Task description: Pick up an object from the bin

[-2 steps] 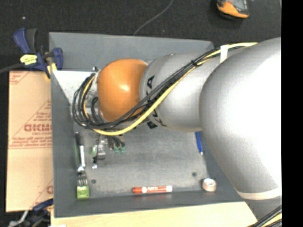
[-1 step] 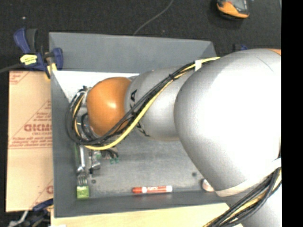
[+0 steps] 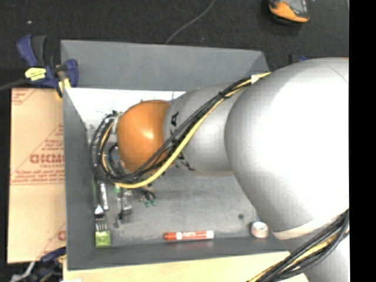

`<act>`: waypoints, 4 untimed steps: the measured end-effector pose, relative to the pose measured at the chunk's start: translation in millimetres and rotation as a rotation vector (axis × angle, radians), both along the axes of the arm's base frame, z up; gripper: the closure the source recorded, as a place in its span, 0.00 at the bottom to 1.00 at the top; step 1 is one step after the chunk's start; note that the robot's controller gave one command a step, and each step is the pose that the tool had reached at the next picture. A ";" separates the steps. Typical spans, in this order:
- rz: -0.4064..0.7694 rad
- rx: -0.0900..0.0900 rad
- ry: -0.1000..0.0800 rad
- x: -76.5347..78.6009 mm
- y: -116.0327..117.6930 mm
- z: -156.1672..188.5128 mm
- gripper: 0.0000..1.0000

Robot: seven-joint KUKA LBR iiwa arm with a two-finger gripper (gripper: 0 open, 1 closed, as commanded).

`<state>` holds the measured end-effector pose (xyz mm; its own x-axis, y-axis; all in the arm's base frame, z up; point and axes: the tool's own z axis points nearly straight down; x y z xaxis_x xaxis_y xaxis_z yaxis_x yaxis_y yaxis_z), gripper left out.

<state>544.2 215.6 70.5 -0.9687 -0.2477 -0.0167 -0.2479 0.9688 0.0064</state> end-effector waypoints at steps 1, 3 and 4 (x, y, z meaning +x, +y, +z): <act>0.252 -0.008 -0.006 4.5 -27.8 0.3 0.00; 0.256 -0.008 -0.002 -25.0 4.7 2.4 0.00; 0.468 -0.010 -0.006 -19.8 6.4 46.1 0.00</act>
Offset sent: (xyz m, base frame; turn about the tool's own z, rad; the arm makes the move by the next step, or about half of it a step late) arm -0.0125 0.0043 -0.0005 -0.1567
